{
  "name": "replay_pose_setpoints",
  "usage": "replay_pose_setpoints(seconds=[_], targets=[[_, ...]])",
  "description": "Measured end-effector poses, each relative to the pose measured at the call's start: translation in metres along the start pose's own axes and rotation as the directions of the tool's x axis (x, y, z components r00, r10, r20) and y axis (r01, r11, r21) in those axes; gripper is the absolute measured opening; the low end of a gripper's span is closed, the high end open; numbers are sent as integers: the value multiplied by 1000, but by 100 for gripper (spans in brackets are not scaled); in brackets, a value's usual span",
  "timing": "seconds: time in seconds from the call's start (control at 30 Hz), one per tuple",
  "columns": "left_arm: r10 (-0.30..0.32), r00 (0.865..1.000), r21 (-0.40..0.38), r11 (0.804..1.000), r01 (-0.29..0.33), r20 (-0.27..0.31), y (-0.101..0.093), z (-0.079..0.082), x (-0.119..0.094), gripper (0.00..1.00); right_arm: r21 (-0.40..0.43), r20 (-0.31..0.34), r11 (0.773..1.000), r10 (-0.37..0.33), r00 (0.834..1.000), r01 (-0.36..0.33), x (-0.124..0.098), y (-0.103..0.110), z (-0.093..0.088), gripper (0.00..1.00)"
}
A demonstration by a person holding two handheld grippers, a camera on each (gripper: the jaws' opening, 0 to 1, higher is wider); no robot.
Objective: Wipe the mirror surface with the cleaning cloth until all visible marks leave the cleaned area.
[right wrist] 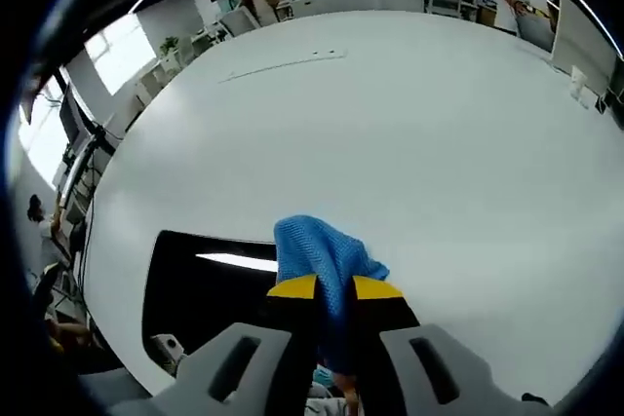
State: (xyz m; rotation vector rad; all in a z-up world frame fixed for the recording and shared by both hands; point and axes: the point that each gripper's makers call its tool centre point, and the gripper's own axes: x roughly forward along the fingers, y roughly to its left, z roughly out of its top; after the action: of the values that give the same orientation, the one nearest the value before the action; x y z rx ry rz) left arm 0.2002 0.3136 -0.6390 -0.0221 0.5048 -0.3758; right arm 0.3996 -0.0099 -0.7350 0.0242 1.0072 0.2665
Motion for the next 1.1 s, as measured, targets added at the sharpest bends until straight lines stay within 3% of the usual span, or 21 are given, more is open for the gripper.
replay_pose_setpoints(seconds=[0.53, 0.67, 1.1], targets=[[-9, 1000, 3, 1000, 9, 1, -2, 2, 7, 99, 6, -45, 1000, 28, 999, -28, 10, 26, 3, 6], [-15, 1000, 9, 1000, 15, -5, -3, 2, 8, 99, 30, -58, 998, 58, 997, -57, 14, 40, 3, 5], [-23, 1000, 16, 1000, 23, -20, -3, -2, 5, 99, -6, -78, 995, 102, 992, -103, 20, 88, 2, 5]])
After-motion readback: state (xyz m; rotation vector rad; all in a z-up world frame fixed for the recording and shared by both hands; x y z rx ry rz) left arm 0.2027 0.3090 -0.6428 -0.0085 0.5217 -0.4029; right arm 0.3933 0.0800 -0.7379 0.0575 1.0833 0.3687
